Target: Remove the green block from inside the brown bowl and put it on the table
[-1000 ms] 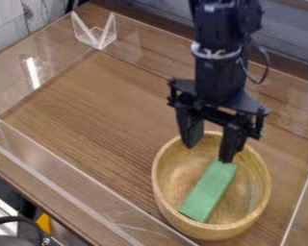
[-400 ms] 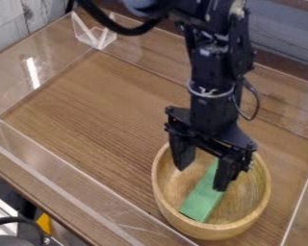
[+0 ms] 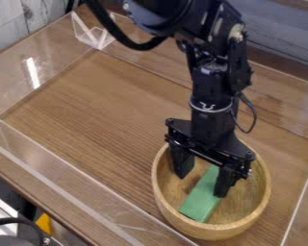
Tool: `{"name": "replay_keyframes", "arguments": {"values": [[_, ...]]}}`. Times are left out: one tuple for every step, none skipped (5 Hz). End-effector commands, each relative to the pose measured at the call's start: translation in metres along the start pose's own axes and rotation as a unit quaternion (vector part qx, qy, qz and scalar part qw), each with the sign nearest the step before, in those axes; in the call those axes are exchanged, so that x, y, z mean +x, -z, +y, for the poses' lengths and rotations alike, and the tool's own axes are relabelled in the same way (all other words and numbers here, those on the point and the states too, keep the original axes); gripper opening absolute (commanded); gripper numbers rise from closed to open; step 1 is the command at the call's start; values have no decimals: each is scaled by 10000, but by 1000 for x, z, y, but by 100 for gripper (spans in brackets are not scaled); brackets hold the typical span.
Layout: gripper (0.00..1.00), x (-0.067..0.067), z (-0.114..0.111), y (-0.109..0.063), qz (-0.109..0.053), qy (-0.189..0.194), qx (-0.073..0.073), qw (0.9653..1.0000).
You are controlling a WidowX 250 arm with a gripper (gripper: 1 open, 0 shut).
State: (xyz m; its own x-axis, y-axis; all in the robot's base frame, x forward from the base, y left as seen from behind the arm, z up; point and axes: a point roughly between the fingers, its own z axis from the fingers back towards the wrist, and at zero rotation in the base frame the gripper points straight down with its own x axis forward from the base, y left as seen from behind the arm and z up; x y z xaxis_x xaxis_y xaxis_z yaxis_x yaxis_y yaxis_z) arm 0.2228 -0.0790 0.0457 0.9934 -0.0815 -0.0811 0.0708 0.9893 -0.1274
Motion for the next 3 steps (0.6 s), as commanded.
{"name": "replay_keyframes", "arguments": {"values": [[100,5,-3,3,-146,-180,-14,9997],[100,7,6,-1,-118,-58,12,9999],[0,9,16,-5,-92,74,28,9999]]}}
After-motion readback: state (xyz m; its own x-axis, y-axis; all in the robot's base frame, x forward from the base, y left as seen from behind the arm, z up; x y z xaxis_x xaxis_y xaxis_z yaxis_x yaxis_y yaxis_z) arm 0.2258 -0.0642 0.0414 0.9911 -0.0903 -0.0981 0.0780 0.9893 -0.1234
